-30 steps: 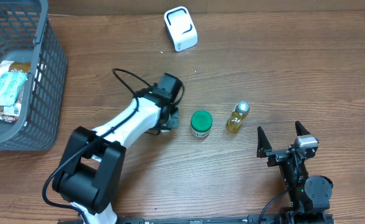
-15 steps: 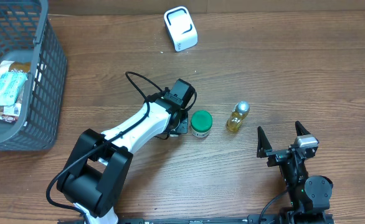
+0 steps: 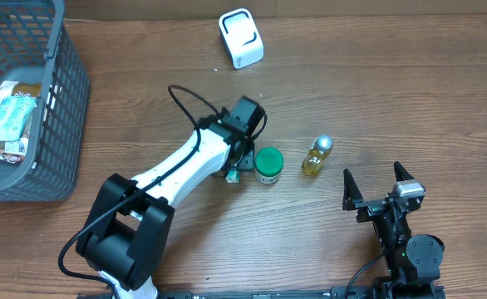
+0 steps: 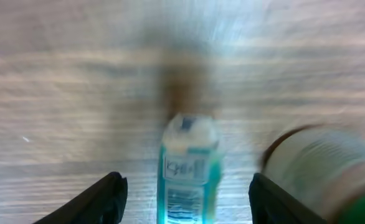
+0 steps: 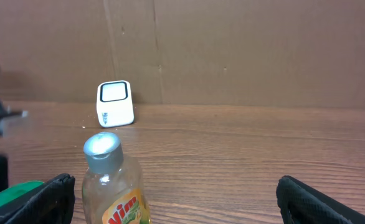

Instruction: Scan the item barcode

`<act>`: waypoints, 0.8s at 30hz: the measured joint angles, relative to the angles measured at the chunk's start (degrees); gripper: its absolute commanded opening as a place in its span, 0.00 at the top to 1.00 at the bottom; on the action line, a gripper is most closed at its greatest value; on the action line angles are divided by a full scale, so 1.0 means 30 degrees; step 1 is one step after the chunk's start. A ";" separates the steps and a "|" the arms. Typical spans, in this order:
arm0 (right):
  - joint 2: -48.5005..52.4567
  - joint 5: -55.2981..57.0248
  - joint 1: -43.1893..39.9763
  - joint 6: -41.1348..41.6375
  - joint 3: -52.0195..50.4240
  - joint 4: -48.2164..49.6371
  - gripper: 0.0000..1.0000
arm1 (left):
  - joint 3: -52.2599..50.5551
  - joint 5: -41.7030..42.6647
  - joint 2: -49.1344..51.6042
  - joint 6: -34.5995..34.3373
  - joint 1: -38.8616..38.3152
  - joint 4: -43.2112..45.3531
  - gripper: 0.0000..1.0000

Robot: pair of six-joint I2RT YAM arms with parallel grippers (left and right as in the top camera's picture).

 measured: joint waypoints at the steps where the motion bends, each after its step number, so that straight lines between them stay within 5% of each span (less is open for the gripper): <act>1: 0.0000 0.0000 0.0007 0.0015 0.0000 0.0000 0.00 | 0.0466 -0.0160 0.0000 0.0138 0.0000 -0.0211 0.38; 24: 0.0000 0.0000 0.0007 -0.0007 0.0000 0.0000 0.00 | 0.9369 -0.2951 -0.0379 0.5428 0.2200 -0.9041 0.29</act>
